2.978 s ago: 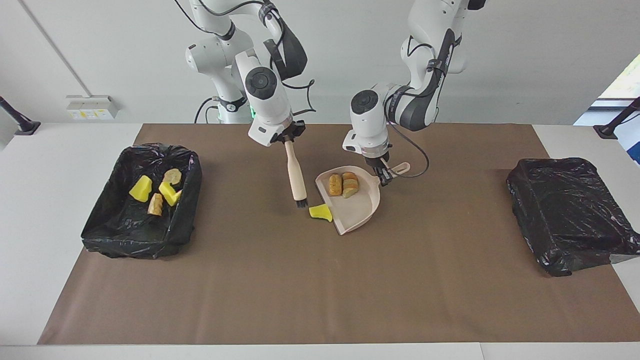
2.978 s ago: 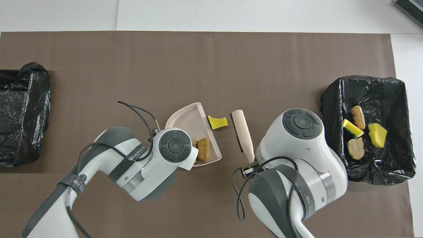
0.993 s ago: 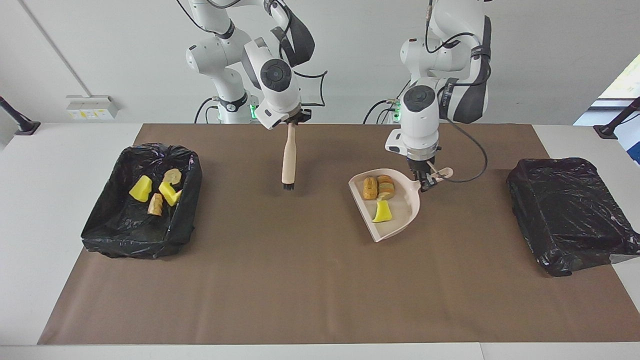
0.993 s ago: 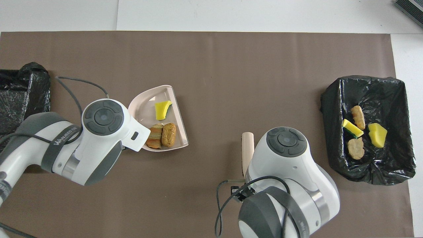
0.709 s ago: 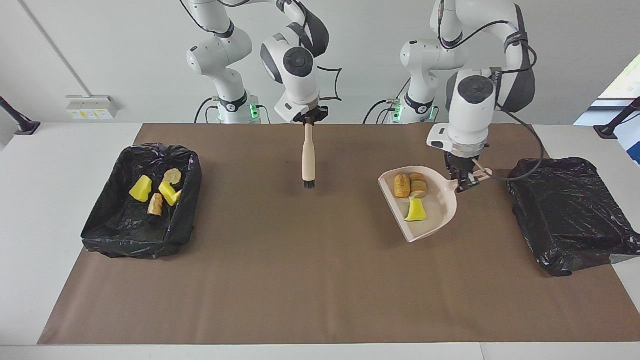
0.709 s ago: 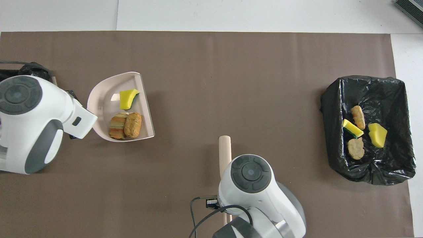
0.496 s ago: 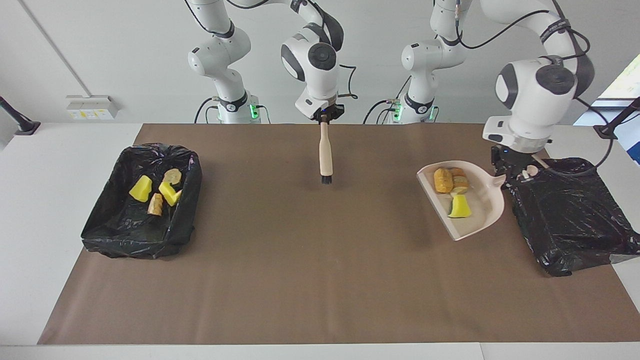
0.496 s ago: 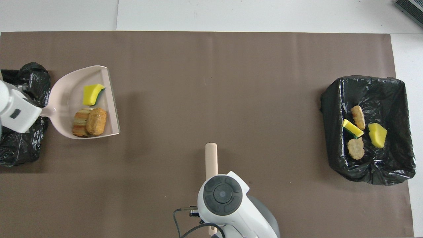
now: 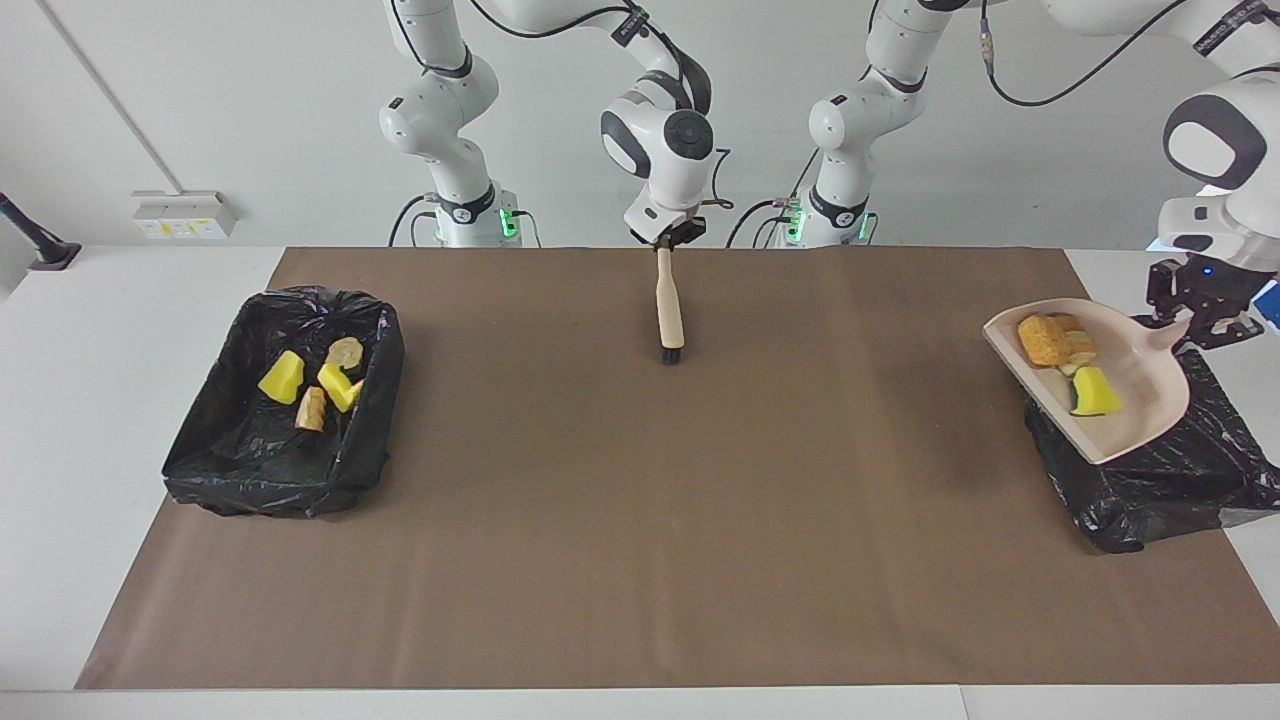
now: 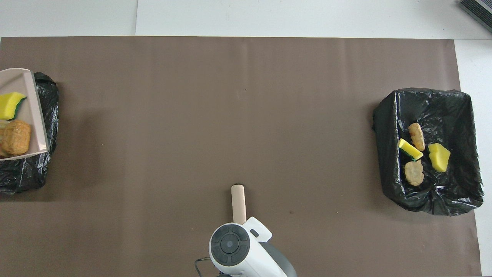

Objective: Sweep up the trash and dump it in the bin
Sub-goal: 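Carry the loaded dustpan to the black bag with the left gripper, then tip the dustpan into the black bag while the right gripper drops the brush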

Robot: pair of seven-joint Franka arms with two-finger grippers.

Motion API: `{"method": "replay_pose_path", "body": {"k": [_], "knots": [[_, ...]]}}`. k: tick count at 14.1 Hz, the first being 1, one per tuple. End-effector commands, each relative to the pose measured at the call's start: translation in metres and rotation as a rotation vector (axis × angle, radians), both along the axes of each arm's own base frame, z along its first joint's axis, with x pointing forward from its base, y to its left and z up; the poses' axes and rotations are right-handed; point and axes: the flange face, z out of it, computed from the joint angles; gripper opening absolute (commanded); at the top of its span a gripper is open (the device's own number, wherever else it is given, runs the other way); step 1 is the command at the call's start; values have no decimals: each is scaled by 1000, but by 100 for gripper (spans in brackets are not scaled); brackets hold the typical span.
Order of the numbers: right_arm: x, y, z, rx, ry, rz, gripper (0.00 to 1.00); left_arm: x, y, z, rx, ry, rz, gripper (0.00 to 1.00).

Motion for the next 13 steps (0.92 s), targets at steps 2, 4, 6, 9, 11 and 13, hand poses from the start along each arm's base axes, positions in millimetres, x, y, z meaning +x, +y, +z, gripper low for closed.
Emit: {"method": "replay_pose_path", "body": {"k": [2,4,6,9,11,13], "knots": [[6,-16,-3,44,-43,-6,0,4,35,8,147,17,-52,0],[4,-20,-9,38,-40,-5,0,7,46,9,274,31,-99,0],[7,-21,-12,39,-44,-12,0,17,48,1,367,40,-157,0],[7,-21,-13,50,-42,21,54,24,50,-13,538,82,-259,0],[10,-17,-12,53,-47,23,100,25,48,-22,589,96,-282,0],[20,-9,-8,56,-65,27,100,27,35,-25,661,111,-288,0]]}}
